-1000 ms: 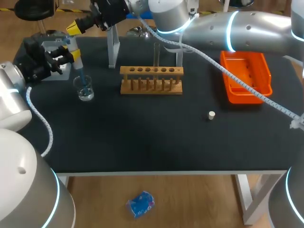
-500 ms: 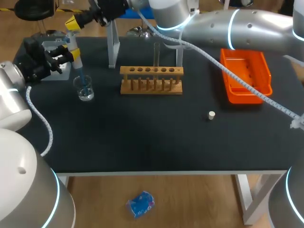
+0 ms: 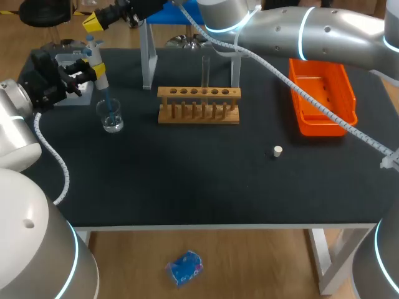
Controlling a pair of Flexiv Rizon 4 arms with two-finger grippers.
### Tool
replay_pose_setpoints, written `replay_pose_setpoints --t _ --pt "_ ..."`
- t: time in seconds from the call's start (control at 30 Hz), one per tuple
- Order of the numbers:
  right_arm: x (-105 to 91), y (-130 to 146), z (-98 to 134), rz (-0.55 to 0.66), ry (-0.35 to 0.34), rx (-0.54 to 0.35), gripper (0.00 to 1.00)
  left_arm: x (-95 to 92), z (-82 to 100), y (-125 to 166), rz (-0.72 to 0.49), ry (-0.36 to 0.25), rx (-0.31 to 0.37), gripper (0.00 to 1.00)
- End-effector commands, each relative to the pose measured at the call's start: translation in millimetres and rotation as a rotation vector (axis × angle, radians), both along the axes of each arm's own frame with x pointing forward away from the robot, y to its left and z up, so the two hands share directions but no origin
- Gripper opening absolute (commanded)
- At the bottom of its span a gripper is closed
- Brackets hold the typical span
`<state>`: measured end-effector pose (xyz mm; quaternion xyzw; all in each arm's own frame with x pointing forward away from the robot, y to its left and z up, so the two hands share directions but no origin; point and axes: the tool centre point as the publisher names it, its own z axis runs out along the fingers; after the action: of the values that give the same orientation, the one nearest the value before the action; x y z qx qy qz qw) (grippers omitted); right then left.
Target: Invert the test tube, pick up the pipette, mount the tip to pipette, aspirate from beaker and dispense into the tube, eject the tip, return the pipette, and cap with the stopper.
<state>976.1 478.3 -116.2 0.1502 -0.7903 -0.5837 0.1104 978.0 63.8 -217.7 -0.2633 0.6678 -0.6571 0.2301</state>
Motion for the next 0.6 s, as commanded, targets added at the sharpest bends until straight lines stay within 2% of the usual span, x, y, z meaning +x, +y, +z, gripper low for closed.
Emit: replay_pose_setpoints --t 0.03,0.07,0.1,0.13,0.17,0.6 --pt "-2.4 -4 8 0.002 -0.008 -0.006 0.00 0.0 0.1 0 0.000 0.000 -0.001 0.00" --pt "-4.1 -6 9 0.001 -0.009 -0.005 0.00 0.0 0.1 0 0.000 0.000 -0.001 0.00" --pt "-5.9 -8 11 0.000 -0.009 -0.003 0.26 0.0 0.1 0 0.000 0.000 -0.001 0.00" --pt "-7.5 -10 12 -0.006 -0.011 -0.001 0.78 0.0 0.1 0 0.000 0.000 -0.001 0.00" --pt "-9.3 -12 14 -0.007 -0.013 0.000 1.00 0.0 0.1 0 0.000 0.000 -0.001 0.00" --pt "-43.3 -62 27 -0.099 -0.041 -0.057 1.00 0.0 0.1 0 0.000 0.000 -0.001 0.00"
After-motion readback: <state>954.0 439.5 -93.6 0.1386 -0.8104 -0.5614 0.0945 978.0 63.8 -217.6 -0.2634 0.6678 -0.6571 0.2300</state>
